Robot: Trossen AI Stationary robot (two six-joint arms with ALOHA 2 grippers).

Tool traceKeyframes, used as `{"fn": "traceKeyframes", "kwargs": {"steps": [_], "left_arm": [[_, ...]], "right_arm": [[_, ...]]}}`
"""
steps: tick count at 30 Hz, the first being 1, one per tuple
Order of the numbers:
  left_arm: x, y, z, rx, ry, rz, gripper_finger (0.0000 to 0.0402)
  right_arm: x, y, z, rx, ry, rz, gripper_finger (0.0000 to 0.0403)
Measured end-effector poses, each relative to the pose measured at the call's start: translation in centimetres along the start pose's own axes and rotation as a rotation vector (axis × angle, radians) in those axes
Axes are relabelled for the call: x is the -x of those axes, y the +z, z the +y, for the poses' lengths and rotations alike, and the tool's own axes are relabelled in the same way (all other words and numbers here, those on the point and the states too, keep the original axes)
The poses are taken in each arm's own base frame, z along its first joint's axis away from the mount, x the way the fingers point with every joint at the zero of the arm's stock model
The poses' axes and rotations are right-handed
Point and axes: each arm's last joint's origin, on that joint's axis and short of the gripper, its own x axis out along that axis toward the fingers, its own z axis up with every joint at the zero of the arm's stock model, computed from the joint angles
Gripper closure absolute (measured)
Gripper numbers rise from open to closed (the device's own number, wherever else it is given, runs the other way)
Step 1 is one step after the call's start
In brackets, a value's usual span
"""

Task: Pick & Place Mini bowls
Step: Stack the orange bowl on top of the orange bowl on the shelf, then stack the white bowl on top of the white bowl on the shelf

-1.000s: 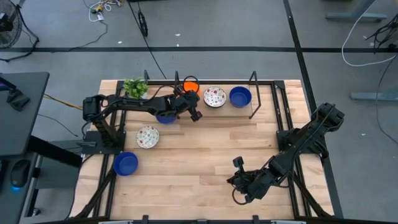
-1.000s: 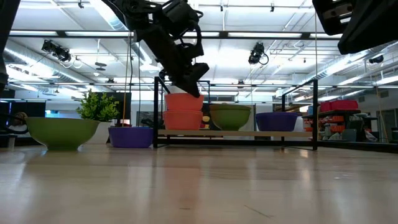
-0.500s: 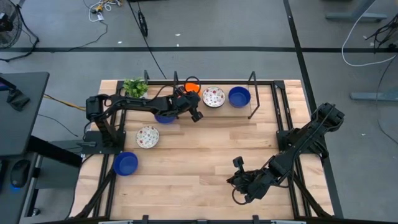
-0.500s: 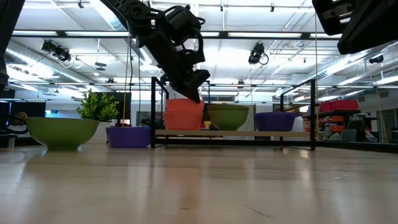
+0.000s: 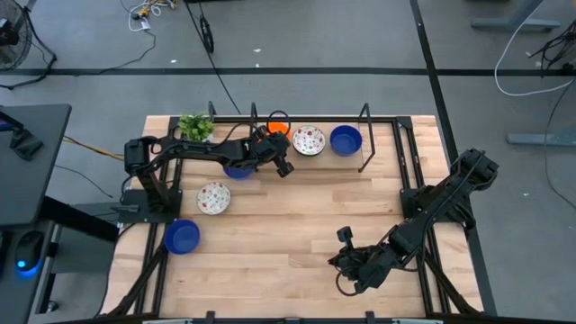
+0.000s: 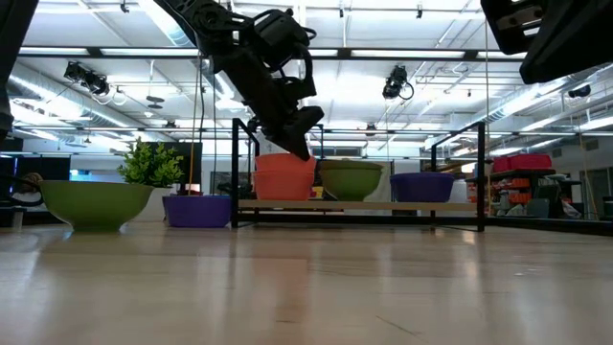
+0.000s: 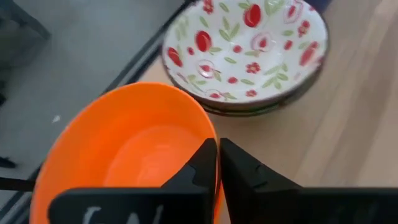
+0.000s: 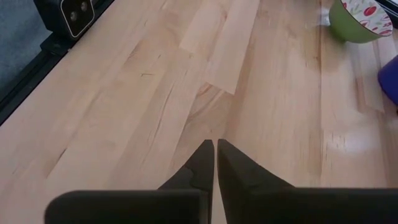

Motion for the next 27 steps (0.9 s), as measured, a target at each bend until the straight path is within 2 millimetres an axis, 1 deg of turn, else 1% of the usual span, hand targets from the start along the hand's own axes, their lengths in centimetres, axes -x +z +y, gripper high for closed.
{"fn": "traceKeyframes", "kwargs": {"steps": [10,17,19,21,23,27], "left_arm": [[-0.04,-0.08,-0.06,0.005,-0.017,0.005,0.0342],[-0.04,-0.03,-0.10,-0.001,-0.030,0.001,0.0291],[-0.04,0.12,-0.12,0.005,-0.032,-0.014,0.0283],[-0.04,0.17,-0.13,0.007,-0.033,-0.019,0.0285],[-0.04,0.16,-0.14,0.006,-0.038,-0.017,0.0301],[-0.04,0.15,-0.18,0.004,-0.053,-0.016,0.0359]], "right_arm": [[0.00,0.00,0.00,0.000,0.000,0.000,0.0380],[0.00,0.00,0.00,0.000,0.000,0.000,0.0380],[0.00,0.00,0.00,0.000,0.000,0.000,0.0380],[0.00,0.00,0.00,0.000,0.000,0.000,0.0380],[0.00,0.00,0.00,0.000,0.000,0.000,0.0380],[0.01,0.00,0.01,0.000,0.000,0.000,0.0380]]}}
